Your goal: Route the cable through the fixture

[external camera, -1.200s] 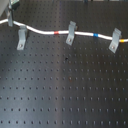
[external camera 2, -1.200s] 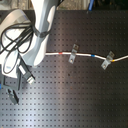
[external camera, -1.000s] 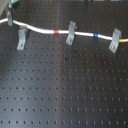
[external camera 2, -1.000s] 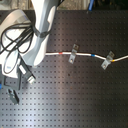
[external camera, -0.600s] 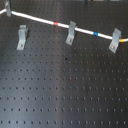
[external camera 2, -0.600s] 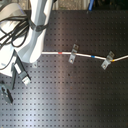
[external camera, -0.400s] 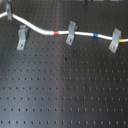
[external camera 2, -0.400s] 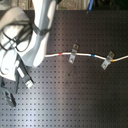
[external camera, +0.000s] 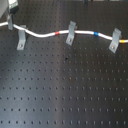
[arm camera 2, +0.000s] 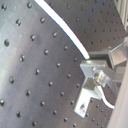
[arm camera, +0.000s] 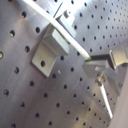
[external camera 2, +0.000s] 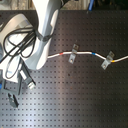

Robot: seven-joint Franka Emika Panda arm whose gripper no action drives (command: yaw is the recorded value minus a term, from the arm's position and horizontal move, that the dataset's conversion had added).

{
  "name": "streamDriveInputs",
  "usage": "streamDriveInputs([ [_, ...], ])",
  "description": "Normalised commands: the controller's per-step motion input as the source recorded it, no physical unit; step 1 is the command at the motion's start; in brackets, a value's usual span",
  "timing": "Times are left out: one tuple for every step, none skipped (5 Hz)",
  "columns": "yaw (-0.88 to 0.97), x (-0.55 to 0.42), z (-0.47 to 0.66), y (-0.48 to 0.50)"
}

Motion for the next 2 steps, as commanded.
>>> streamDriveInputs([
  [0.00,0.024,0.58,0.112],
  [0.00,0.001,0.04,0.000],
])
